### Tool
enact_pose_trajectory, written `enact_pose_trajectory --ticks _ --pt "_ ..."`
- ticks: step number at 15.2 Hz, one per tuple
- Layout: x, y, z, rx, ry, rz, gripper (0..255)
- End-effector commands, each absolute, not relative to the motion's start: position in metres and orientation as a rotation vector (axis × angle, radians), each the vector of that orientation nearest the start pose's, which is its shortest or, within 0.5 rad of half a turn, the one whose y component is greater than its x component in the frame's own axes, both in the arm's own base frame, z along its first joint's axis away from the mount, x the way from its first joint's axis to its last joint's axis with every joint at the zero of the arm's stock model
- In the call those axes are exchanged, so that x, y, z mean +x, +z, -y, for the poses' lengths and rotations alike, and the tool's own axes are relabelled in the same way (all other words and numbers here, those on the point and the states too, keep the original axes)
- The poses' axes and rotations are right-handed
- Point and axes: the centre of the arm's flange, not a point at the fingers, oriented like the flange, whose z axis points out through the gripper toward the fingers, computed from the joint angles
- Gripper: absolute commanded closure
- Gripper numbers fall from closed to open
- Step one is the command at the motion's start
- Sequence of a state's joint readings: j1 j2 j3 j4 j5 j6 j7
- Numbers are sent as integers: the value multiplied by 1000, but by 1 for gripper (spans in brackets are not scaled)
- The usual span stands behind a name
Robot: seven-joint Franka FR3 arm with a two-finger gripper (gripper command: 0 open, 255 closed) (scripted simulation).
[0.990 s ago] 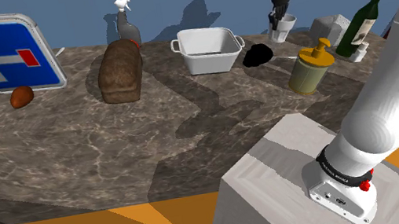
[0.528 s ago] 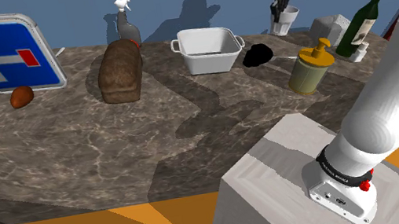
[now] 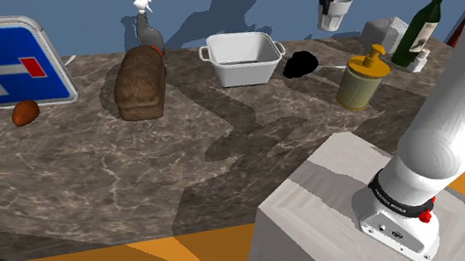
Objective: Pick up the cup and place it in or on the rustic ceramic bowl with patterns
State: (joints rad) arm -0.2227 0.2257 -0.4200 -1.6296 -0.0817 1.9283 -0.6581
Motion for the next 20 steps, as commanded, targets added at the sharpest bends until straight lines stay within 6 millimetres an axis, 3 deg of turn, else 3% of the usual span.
enact_pose_trajectory --ticks 1,3,17,20 --pt "517 517 369 -3330 49 90 255" --pt "517 524 369 -3330 49 90 255" --pt "531 555 189 -3330 49 90 255" --pt "531 539 189 -3330 49 90 255"
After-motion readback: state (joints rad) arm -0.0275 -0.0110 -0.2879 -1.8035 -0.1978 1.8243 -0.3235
